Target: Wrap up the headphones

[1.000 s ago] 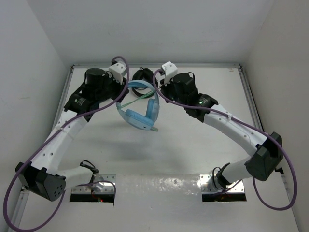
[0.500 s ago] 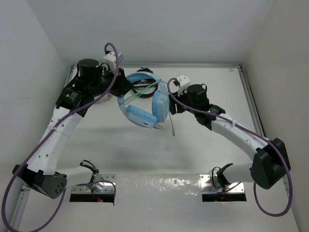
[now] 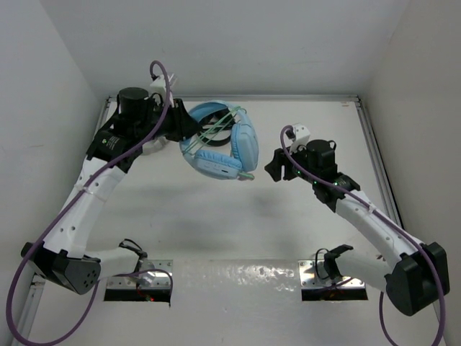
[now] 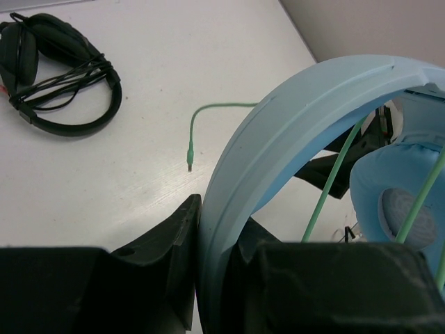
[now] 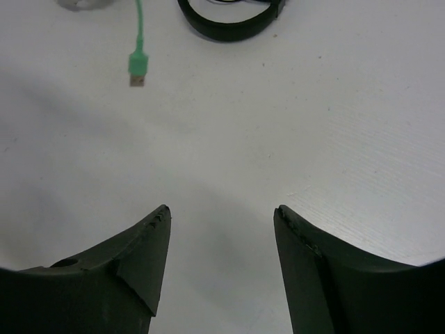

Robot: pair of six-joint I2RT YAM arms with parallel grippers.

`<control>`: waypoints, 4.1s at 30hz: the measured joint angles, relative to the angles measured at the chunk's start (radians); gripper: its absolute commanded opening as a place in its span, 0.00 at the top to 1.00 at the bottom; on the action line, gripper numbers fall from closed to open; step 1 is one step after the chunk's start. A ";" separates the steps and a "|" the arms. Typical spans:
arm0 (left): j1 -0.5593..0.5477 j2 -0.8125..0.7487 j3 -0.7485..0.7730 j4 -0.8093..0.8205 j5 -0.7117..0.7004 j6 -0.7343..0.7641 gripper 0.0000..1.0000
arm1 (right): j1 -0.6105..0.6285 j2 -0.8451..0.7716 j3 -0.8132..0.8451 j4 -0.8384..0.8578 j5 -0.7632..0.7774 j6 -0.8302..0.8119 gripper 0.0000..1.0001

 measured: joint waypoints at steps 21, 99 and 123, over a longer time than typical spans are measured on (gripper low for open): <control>0.014 0.085 0.070 0.042 -0.092 -0.173 1.00 | 0.010 0.391 0.096 0.597 -0.092 0.304 0.42; 0.006 0.107 -0.218 -0.039 -0.484 0.052 1.00 | 0.696 0.677 0.981 -0.407 0.263 -0.292 1.00; -0.076 -0.119 -0.514 0.222 -0.343 0.390 1.00 | 0.545 0.529 0.523 -0.063 0.130 -0.040 1.00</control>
